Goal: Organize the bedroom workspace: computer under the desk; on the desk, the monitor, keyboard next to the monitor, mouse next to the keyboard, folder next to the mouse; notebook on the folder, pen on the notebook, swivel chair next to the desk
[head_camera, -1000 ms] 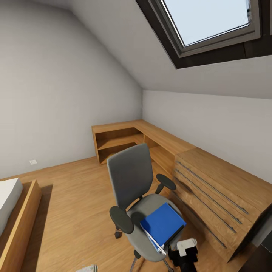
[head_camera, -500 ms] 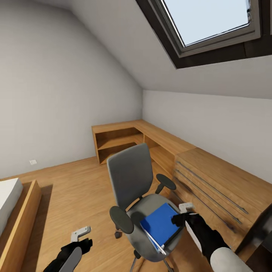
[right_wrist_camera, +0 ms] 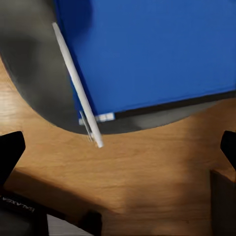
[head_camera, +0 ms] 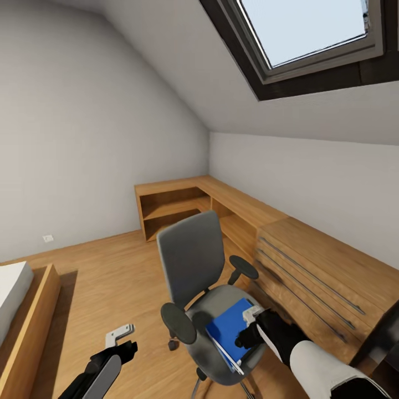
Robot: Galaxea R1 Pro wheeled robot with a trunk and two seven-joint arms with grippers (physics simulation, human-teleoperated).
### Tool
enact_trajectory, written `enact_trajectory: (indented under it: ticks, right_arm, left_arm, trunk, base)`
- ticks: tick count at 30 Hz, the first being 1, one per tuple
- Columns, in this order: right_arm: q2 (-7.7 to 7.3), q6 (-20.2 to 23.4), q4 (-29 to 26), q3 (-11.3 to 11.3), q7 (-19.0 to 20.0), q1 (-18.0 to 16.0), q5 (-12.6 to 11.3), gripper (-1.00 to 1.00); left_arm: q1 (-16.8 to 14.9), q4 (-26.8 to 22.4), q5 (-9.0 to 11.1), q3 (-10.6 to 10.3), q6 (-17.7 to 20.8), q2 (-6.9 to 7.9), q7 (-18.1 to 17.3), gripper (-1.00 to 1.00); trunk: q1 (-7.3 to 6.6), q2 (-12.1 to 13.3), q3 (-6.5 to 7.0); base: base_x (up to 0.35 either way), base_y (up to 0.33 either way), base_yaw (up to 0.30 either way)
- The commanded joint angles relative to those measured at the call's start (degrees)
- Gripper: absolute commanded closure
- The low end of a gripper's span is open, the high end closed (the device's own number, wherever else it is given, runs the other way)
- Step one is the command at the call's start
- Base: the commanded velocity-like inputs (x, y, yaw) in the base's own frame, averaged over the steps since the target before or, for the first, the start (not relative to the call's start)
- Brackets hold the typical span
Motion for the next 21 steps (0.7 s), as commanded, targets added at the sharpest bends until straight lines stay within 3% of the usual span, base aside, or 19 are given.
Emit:
enact_trajectory:
  ticks: [1,8,21]
  right_arm:
    - [0.07,0.2,0.1,2.2,1.8,-0.1,0.9,-1.0]
    - [-0.1,0.0,0.5,5.4,3.7,-0.2,1.5,-1.0]
    - [-0.98,-0.9,0.6,5.9,3.9,-0.2,1.6,-1.0]
  left_arm:
    - [-0.1,-0.1,0.4,-0.2,0.0,0.1,0.5,-1.0]
    - [-0.1,0.3,0.2,-0.1,-0.1,0.18,0.3,-1.0]
    - [-0.1,-1.9,0.2,0.0,-0.2,0.16,0.7,-1.0]
  trunk:
    - [0.02,0.0,-0.08]
    - [0.02,0.0,-0.08]
    - [0.02,0.0,-0.08]
  base:
    - [0.177,0.046,0.0]
    - [0.191,0.043,0.0]
    - [0.022,0.004,0.0]
